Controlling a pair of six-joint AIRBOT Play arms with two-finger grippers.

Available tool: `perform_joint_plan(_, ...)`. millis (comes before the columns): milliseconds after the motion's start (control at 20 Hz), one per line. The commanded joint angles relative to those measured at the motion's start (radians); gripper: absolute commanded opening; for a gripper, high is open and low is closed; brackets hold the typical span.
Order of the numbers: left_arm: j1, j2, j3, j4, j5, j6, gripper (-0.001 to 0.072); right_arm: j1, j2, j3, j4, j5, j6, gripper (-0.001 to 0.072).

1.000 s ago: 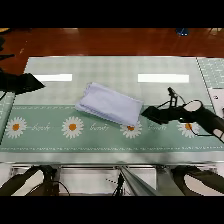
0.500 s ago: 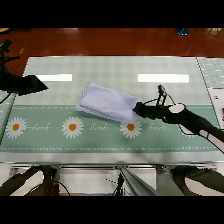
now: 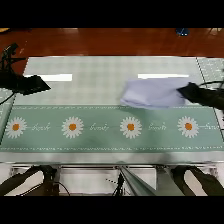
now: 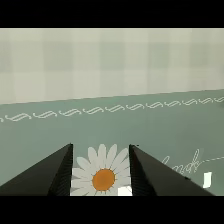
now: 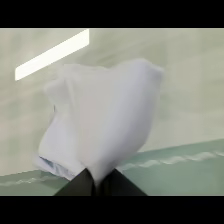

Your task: Fold the shirts.

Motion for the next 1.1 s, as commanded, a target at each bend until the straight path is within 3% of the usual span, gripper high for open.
perform_joint_plan(0, -0.001, -0.026, -0.002, 0.0, 0.042, 0.0, 0.0428, -0.293, 0.114, 0.115, -0.384, 0.312, 0.089, 0.002)
perform_joint_plan(150, -0.001, -0.055, -0.002, 0.0, 0.069, 0.0, 0.0428, -0.497, 0.119, 0.187, -0.594, 0.441, 0.13, 0.002)
perform_joint_plan(500, 0.0, -0.128, -0.002, 0.001, 0.134, 0.023, 0.0428, -0.787, 0.119, 0.2, -0.927, 0.713, 0.181, 0.002)
perform_joint_plan(900, 0.0, -0.189, -0.002, 0.013, 0.268, 0.076, 0.0428, -0.935, 0.185, 0.2, -1.03, 0.832, 0.161, 0.0022)
perform_joint_plan(950, 0.0, -0.19, -0.002, 0.027, 0.283, 0.076, 0.0428, -0.943, 0.185, 0.2, -1.041, 0.84, 0.161, 0.0062)
perform_joint_plan(1050, 0.0, -0.192, -0.002, 0.054, 0.303, 0.076, 0.0428, -0.947, 0.185, 0.2, -1.043, 0.841, 0.157, 0.0377)
